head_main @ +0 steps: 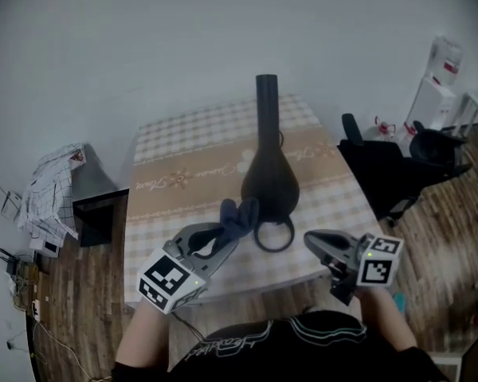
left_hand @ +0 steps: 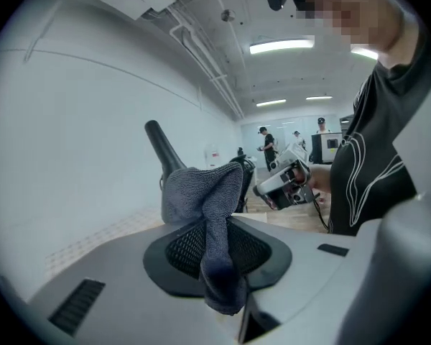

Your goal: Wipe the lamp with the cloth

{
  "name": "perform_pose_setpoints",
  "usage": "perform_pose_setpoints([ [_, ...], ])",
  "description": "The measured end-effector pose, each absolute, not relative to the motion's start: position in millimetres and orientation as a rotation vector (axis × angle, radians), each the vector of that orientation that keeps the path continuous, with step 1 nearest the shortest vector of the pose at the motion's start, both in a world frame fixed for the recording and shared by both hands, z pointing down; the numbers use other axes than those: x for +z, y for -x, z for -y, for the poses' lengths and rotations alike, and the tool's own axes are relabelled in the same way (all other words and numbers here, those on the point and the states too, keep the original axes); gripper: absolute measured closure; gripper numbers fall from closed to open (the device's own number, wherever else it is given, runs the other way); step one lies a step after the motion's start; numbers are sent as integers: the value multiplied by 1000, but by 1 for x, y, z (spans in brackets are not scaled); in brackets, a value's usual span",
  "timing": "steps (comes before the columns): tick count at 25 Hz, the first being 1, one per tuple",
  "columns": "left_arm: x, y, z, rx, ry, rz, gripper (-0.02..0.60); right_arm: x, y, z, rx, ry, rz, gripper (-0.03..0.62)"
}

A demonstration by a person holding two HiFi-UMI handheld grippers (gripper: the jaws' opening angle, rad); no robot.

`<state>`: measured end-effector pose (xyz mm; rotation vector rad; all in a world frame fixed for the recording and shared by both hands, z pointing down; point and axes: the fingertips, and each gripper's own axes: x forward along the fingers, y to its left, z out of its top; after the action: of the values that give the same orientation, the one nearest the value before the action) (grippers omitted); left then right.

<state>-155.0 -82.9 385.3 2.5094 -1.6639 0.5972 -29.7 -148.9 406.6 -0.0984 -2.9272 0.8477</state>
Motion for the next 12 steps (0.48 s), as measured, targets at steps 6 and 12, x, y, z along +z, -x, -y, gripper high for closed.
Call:
perform_pose_setpoints([
  [6,356,161,120,543,-2338,1887,509,397,24,210,847,265,2902,583],
  [12,333,150,136,541,-2241,2030,509,398,14,230,839,414,2884,583],
])
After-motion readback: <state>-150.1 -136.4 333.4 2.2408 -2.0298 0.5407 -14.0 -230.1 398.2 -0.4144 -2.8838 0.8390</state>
